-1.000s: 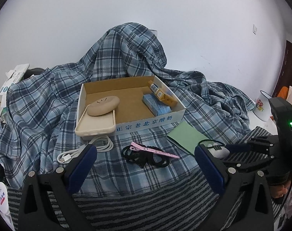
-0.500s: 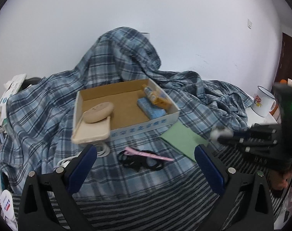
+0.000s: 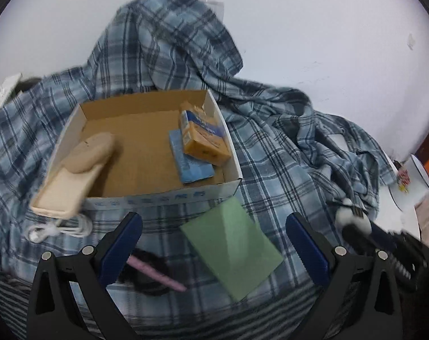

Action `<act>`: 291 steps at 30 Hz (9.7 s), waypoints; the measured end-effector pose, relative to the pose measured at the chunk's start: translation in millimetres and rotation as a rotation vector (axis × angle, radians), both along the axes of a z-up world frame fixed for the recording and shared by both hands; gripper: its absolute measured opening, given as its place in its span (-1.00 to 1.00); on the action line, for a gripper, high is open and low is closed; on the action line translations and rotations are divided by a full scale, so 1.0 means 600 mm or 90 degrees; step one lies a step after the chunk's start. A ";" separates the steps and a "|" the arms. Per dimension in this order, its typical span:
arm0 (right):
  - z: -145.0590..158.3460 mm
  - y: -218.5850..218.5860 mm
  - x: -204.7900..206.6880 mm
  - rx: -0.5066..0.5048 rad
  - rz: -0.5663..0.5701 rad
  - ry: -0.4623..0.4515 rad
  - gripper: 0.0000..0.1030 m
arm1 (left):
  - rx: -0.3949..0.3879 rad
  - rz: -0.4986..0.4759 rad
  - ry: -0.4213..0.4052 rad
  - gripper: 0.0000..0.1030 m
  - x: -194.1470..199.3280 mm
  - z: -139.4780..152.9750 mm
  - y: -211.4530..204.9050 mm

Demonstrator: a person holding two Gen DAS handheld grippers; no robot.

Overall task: Organize soft objects
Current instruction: 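Lift the plush with the right gripper while the left grasps the green card, then lower the plush into the box with the right gripper while the left carries the green card over it, then open the right gripper while the left lays the green card on the phone case, then grasp the pink hair clip and black cord with the right gripper while the left grasps the white cable, then lift the clip and the white cable over the box with both grippers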

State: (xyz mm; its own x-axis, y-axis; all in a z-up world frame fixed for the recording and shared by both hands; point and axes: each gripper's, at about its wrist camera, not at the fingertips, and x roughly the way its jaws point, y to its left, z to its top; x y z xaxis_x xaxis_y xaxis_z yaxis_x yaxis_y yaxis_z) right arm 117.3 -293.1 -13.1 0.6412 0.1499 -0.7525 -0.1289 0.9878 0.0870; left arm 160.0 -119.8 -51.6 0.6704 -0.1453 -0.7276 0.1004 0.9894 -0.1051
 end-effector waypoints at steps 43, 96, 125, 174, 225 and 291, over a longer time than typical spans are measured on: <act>-0.004 -0.013 -0.003 0.053 0.006 0.005 -0.60 | 0.039 0.034 0.134 0.41 0.055 -0.086 -0.030; 0.017 0.259 0.268 0.012 0.109 -0.026 -0.58 | 0.050 0.094 -0.032 0.42 0.174 0.066 0.238; 0.141 0.231 0.216 0.041 0.104 -0.117 0.26 | 0.028 0.069 -0.176 0.65 0.084 0.162 0.230; -0.025 0.295 0.082 0.049 0.278 0.023 0.26 | 0.001 0.013 -0.223 1.00 -0.108 0.043 0.268; -0.004 0.286 0.067 0.070 0.277 -0.037 -0.73 | 0.168 -0.234 0.046 -0.31 -0.003 -0.049 0.281; 0.115 0.247 0.174 0.052 0.111 -0.219 -0.73 | -0.031 0.023 -0.274 -0.58 0.040 0.157 0.216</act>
State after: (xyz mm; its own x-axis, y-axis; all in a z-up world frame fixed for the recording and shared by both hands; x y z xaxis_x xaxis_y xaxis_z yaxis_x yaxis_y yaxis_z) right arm 221.6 -144.7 55.9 0.8138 0.3294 -0.4787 -0.3298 0.9401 0.0861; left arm 183.8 9.8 42.4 0.9167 -0.1433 -0.3731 0.1105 0.9880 -0.1080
